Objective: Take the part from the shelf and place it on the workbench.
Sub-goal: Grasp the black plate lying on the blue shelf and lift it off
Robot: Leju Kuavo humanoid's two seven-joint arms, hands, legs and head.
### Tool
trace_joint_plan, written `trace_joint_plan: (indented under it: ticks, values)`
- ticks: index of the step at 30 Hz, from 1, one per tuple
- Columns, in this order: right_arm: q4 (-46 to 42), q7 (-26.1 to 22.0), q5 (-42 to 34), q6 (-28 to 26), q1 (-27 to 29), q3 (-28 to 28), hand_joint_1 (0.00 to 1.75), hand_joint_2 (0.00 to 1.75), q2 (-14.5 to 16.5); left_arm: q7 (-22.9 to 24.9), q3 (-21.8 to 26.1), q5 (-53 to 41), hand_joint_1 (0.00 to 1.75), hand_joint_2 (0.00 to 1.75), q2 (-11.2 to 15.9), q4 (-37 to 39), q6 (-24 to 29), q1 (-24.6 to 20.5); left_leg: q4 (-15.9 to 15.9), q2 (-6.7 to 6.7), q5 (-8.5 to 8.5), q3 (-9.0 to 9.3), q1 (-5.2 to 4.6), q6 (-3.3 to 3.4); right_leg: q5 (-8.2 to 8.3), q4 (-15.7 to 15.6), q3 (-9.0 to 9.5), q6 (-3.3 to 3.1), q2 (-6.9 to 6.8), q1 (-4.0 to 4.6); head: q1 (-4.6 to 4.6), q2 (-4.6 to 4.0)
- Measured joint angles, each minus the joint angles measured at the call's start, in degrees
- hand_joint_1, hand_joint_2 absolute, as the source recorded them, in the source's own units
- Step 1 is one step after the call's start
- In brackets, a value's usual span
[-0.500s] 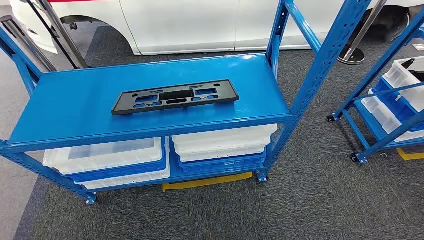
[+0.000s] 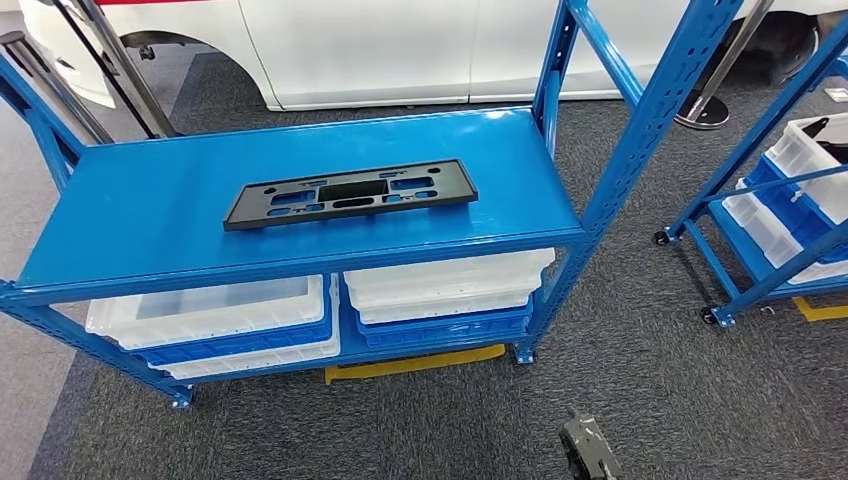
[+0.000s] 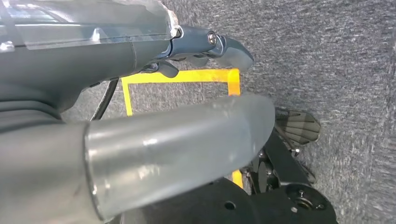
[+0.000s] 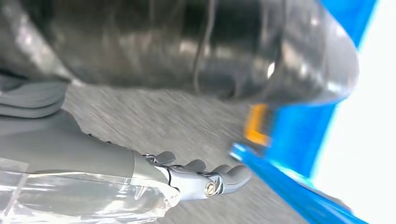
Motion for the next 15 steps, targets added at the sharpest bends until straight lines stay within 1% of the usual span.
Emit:
trace_joint_plan:
  ticks: [10,15]
  values:
    - [-19.7,-2.41,1.86,-1.15,-2.5,7.34,0.0,0.0,-5.32,0.4,1.52,-1.61,0.0,0.0,-0.13,1.2,-0.37,-0.79,0.03,0.0,0.01,0.08,0.0,0.0,0.0,0.0,0.01,0.0,0.0,-0.01,0.0,0.01]
    - [-28.46,-2.75,4.13,-1.98,-5.41,12.84,0.0,0.0,-7.69,0.57,2.22,-2.36,0.0,0.0,-0.16,1.68,-0.48,-1.19,0.03,0.0,0.01,0.07,0.0,0.0,0.0,0.0,0.01,0.0,0.0,0.01,0.0,0.01]
